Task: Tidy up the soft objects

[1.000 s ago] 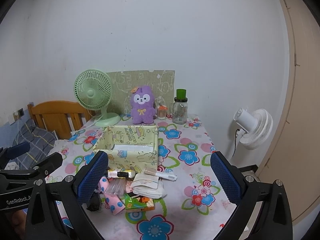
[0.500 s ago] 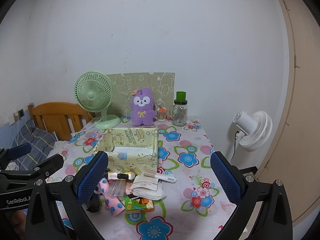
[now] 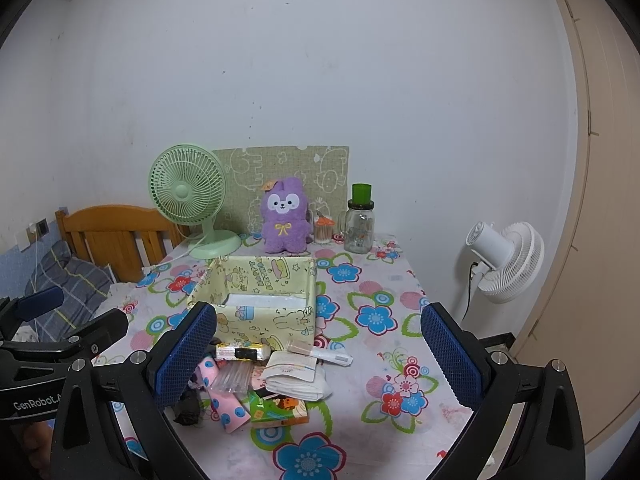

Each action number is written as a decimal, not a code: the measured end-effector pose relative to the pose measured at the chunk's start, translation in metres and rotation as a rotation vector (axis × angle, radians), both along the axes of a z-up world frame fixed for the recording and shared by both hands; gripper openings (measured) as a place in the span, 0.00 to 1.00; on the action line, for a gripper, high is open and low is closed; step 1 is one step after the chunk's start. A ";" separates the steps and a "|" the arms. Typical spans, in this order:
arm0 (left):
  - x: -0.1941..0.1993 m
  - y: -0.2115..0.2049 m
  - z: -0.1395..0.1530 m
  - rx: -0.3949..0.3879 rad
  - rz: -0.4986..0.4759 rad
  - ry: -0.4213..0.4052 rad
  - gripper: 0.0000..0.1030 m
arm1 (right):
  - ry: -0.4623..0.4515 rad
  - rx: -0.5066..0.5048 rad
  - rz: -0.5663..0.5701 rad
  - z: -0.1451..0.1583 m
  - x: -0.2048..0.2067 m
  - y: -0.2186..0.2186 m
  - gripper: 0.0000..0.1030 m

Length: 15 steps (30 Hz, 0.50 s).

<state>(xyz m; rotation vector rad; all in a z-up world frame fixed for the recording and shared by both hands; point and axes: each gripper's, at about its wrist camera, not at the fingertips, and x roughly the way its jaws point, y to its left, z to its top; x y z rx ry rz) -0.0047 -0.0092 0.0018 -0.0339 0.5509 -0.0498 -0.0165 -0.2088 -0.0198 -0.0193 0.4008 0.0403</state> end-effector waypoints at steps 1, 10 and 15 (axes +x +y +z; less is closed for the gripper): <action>0.000 0.000 0.000 -0.001 0.001 0.000 1.00 | 0.001 0.000 0.000 0.000 0.000 0.000 1.00; 0.001 0.000 -0.002 -0.003 -0.008 0.003 1.00 | 0.001 -0.003 -0.008 0.000 0.000 0.000 1.00; 0.003 0.000 -0.003 -0.003 -0.010 0.004 1.00 | -0.003 -0.002 -0.019 0.000 0.000 0.001 1.00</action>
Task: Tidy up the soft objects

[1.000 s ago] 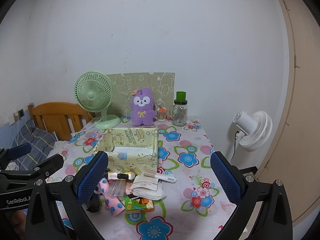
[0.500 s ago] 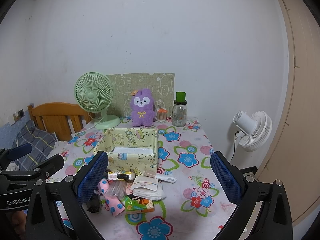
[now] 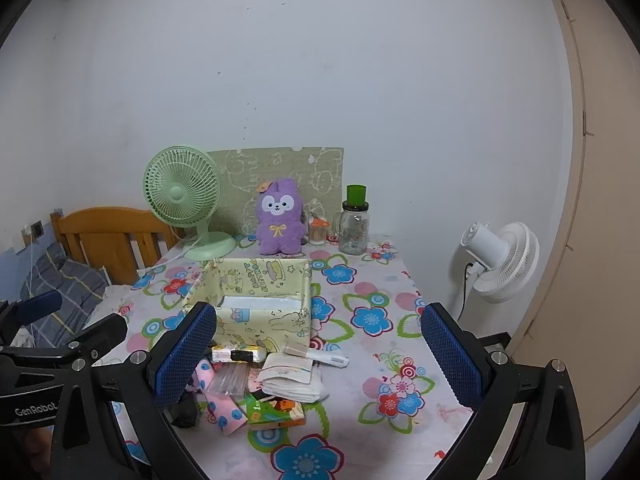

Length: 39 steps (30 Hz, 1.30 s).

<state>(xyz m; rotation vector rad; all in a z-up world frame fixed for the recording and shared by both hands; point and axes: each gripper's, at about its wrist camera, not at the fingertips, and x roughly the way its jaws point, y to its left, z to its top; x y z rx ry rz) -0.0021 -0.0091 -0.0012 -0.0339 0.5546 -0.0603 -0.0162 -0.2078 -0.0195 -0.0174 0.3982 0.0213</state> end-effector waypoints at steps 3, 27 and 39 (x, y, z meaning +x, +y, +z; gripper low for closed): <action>0.001 0.000 0.000 0.000 -0.001 0.000 1.00 | 0.009 0.011 0.004 -0.001 0.001 -0.001 1.00; 0.035 0.003 -0.025 0.001 -0.007 0.085 1.00 | 0.049 0.041 0.057 -0.022 0.034 -0.003 1.00; 0.061 0.001 -0.055 0.009 -0.018 0.158 0.99 | 0.103 0.018 0.071 -0.044 0.061 0.008 1.00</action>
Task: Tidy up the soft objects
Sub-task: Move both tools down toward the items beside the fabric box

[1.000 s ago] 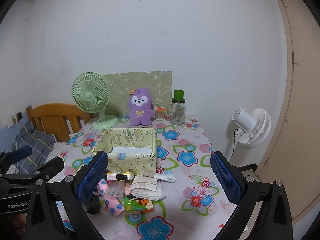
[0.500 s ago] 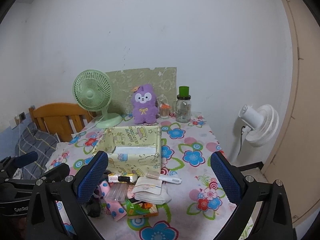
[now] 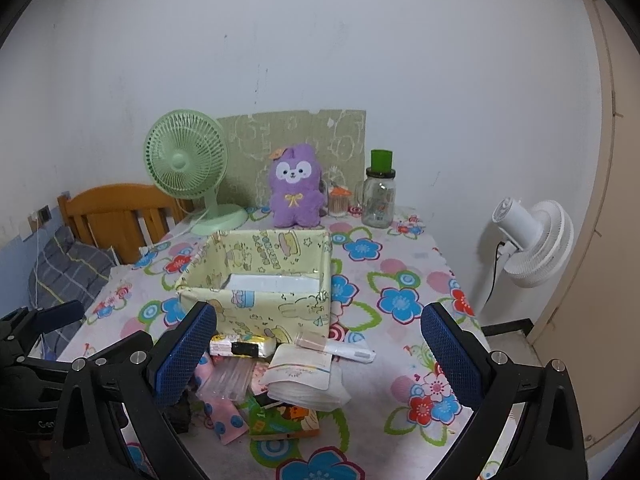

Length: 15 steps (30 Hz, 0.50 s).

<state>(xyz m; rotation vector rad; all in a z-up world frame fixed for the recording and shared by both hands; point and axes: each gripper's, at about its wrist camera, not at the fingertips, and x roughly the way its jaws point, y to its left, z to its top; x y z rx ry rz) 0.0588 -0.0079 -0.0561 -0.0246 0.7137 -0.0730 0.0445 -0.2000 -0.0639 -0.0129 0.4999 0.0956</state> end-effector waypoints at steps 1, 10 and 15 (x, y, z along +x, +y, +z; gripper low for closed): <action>0.003 0.000 -0.003 0.003 0.000 0.009 0.99 | 0.006 -0.002 0.000 -0.003 0.002 0.001 1.00; 0.027 -0.001 -0.028 0.027 -0.007 0.066 0.98 | 0.071 -0.007 -0.005 -0.026 0.026 0.004 1.00; 0.041 0.004 -0.043 0.032 0.009 0.102 0.98 | 0.103 -0.020 -0.007 -0.038 0.040 0.008 1.00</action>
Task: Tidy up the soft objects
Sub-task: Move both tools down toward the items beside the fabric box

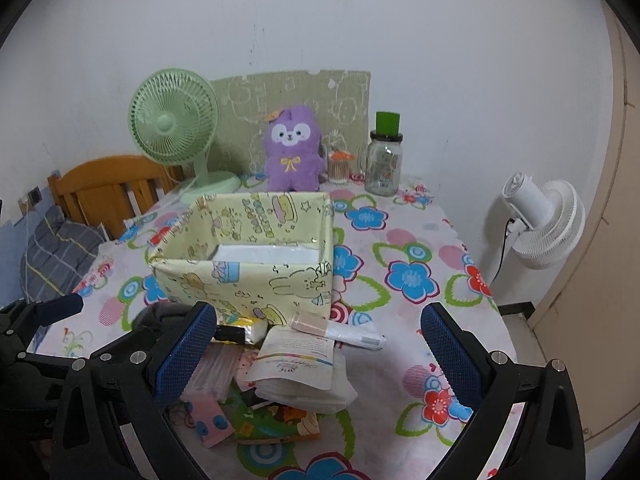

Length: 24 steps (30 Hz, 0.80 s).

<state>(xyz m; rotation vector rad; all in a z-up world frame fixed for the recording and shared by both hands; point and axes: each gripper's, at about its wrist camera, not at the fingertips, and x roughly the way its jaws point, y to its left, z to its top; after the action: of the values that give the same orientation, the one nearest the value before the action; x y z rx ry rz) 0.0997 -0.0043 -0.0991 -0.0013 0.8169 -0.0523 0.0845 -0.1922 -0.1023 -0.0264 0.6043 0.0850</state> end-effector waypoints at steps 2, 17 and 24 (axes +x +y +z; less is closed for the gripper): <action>0.005 0.003 -0.006 0.004 0.011 0.012 0.97 | 0.009 0.005 0.007 -0.004 0.005 0.003 1.00; 0.038 0.018 -0.042 0.033 0.017 0.096 0.89 | 0.125 0.061 0.034 -0.043 0.047 0.036 1.00; 0.045 0.020 -0.053 0.011 -0.020 0.129 0.72 | 0.169 0.055 0.065 -0.055 0.059 0.055 1.00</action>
<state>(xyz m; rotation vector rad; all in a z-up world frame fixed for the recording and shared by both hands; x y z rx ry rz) 0.1445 0.0156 -0.1519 0.0142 0.9461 -0.0667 0.1437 -0.1368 -0.1576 0.0149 0.7696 0.1686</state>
